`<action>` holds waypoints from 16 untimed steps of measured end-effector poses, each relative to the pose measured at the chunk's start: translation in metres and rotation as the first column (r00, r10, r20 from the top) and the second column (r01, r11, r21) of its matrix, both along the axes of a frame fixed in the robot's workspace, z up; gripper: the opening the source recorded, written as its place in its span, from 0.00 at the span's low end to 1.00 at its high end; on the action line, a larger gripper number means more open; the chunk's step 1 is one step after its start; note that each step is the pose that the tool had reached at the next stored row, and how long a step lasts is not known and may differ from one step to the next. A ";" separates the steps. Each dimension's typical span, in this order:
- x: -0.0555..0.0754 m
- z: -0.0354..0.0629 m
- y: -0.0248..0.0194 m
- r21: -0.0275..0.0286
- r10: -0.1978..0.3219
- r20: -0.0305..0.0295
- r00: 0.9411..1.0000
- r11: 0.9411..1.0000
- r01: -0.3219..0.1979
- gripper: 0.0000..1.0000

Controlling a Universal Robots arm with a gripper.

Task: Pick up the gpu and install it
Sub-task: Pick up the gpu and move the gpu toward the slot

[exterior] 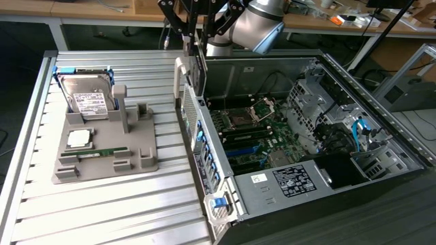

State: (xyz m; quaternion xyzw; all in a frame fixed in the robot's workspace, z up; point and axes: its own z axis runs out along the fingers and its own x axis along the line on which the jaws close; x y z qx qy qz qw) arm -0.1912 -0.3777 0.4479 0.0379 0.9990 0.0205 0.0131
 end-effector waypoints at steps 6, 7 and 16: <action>0.004 -0.0001 -0.0003 0.000 0.000 0.000 1.000 1.000 0.000 0.27; 0.005 -0.0001 -0.0003 0.000 0.000 0.000 1.000 1.000 0.000 0.27; 0.011 -0.0002 -0.0037 0.000 0.000 0.000 1.000 1.000 0.000 0.27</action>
